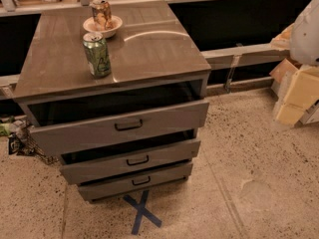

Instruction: Open bottom drawer

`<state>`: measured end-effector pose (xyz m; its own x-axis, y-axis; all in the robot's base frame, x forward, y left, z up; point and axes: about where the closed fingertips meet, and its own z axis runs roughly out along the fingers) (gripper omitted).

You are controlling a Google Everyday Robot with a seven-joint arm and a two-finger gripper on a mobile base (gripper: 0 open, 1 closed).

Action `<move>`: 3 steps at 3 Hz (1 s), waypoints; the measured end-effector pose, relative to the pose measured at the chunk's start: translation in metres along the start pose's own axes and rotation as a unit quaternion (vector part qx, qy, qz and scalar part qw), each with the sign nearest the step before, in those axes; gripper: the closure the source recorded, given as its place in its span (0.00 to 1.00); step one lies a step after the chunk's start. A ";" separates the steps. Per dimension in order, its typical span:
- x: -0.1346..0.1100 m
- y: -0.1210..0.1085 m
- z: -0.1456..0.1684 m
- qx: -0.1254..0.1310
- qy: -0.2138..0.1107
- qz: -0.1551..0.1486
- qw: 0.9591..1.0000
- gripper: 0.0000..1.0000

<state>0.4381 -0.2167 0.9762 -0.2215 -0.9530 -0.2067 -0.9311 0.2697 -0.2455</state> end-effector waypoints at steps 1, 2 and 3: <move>0.000 0.000 0.000 0.000 0.000 0.000 1.000 0.00; 0.001 0.000 0.027 -0.003 -0.032 0.009 0.999 0.00; -0.006 0.006 0.116 -0.025 -0.111 -0.013 0.993 0.00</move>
Offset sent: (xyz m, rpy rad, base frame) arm 0.0348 0.0079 -0.1119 0.2852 -0.0189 0.0027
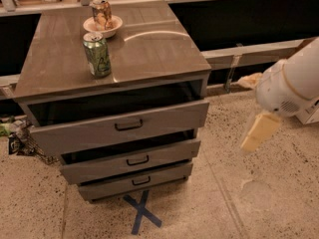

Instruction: Open bottom drawer

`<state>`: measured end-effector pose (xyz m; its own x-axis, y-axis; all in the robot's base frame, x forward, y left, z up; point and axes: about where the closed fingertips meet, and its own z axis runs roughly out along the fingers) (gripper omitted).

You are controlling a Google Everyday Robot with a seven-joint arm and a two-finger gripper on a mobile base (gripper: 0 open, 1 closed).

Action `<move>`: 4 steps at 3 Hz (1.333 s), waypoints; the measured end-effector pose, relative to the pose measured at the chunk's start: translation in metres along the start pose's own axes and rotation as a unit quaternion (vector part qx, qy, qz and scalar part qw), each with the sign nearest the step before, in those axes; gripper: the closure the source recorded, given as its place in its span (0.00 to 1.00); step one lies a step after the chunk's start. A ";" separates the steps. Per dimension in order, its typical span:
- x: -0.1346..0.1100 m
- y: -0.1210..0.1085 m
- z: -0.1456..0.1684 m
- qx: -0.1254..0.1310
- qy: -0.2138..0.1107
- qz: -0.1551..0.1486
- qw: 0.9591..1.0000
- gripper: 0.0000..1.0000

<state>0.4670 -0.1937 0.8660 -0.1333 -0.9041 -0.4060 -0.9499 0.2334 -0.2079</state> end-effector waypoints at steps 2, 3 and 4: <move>0.007 0.019 0.119 -0.050 -0.048 -0.037 0.997 0.00; 0.025 0.048 0.186 -0.103 -0.019 -0.039 0.994 0.00; 0.025 0.048 0.186 -0.102 -0.019 -0.039 0.994 0.00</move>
Offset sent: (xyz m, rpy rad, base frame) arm 0.0136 0.0671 -0.1908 0.1118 0.1026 0.1976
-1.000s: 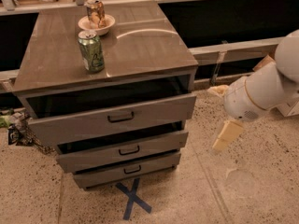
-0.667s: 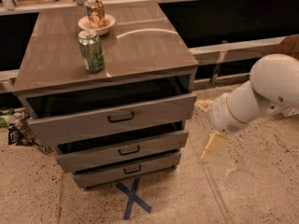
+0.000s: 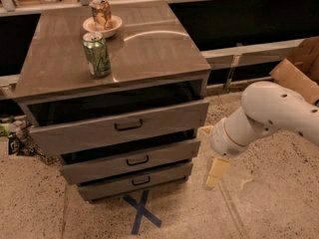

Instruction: Open bottom drawer

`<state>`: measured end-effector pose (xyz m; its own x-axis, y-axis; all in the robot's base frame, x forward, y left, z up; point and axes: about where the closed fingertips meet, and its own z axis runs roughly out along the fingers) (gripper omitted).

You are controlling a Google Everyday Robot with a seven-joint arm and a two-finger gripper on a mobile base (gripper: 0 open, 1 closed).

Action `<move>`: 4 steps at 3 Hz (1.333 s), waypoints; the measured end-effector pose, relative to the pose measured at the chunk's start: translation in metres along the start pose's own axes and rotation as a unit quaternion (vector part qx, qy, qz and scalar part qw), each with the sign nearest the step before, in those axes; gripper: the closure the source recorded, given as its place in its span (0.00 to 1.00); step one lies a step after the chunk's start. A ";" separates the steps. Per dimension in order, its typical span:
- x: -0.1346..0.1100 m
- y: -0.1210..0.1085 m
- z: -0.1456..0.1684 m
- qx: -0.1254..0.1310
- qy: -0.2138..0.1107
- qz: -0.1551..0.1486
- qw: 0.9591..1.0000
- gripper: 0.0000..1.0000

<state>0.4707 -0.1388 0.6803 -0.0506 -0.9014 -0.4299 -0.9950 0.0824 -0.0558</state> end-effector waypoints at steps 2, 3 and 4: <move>-0.006 -0.015 0.056 0.011 -0.006 -0.059 0.998 0.00; 0.011 -0.037 0.134 -0.007 -0.023 -0.094 0.995 0.00; 0.041 -0.035 0.210 -0.051 -0.029 -0.098 0.993 0.00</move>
Offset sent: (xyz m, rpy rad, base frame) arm 0.0632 0.0596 -0.1659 0.0656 -0.1099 0.2172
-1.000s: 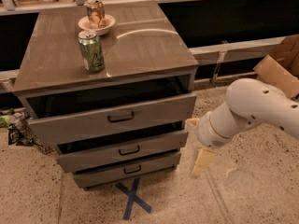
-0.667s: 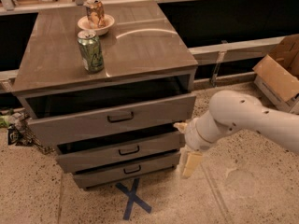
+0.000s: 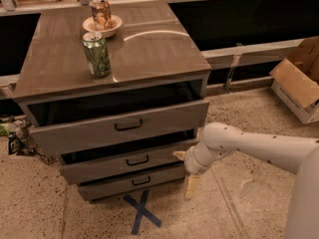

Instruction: Open bottom drawer

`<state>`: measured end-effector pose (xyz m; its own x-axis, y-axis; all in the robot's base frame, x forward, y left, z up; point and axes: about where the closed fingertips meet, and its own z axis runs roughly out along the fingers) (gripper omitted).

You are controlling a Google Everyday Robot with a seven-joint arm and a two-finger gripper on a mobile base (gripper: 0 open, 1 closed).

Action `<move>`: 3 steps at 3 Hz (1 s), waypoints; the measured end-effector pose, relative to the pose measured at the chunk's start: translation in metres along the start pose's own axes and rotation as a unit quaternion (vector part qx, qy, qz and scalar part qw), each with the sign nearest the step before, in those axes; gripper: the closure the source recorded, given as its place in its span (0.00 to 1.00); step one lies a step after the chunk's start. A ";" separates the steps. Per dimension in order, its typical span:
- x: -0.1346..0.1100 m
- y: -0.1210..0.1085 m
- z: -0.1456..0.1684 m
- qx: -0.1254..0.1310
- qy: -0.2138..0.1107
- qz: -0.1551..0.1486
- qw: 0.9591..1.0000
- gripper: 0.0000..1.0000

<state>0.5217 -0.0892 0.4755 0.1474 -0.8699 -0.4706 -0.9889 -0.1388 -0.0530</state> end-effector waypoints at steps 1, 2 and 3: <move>0.032 0.007 0.051 -0.028 0.005 0.009 1.000 0.00; 0.036 0.014 0.061 -0.037 0.003 0.014 0.999 0.00; 0.047 0.015 0.084 -0.044 0.001 0.014 0.999 0.00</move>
Offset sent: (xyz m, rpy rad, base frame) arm -0.0027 -0.0035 -0.0511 -0.0148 0.0476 0.0097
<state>0.5123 -0.0927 0.3788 0.1203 -0.8748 -0.4692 -0.9871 -0.1558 0.0374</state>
